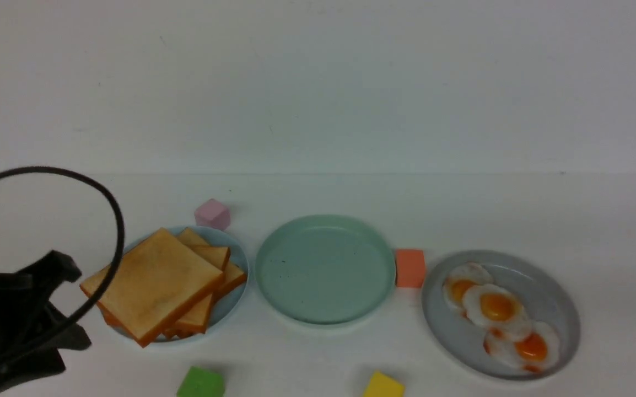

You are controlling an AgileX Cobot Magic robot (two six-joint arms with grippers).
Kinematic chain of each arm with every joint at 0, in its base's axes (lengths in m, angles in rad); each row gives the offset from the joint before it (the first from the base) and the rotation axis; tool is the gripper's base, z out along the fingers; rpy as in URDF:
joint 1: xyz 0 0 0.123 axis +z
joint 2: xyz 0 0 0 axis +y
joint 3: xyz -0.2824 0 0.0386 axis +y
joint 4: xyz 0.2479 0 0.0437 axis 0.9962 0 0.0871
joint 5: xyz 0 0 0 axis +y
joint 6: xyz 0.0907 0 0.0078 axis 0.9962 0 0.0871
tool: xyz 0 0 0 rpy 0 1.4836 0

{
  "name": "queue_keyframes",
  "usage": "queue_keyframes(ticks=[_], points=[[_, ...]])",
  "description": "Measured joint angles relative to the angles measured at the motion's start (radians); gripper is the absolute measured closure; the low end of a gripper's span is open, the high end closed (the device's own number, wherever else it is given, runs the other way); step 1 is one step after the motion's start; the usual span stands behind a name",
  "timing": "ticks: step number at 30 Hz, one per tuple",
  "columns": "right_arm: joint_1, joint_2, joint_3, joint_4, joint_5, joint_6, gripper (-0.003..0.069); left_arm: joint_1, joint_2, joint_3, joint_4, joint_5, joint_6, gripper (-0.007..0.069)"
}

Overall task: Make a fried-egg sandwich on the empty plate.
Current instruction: Use the left arm to grab a slice of bread

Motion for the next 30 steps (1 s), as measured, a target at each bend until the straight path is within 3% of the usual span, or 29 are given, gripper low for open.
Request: queue_keyframes(ticks=[6, 13, 22, 30], points=[[0.017, 0.013, 0.000, 0.073, 0.015, -0.082, 0.0417, 0.000, 0.184, 0.000, -0.051, -0.112, 0.040, 0.0307], [0.017, 0.016, 0.000, 0.083, 0.014, -0.096, 0.0417, 0.000, 0.340, 0.000, -0.286, -0.282, 0.303, 0.0207], [0.017, 0.016, 0.000, 0.098, 0.017, -0.100, 0.0417, 0.000, 0.439, 0.000, -0.448, -0.442, 0.446, 0.0209], [0.017, 0.016, 0.000, 0.103, 0.017, -0.100, 0.0417, 0.000, 0.459, -0.001, -0.472, -0.453, 0.455, 0.0312]])
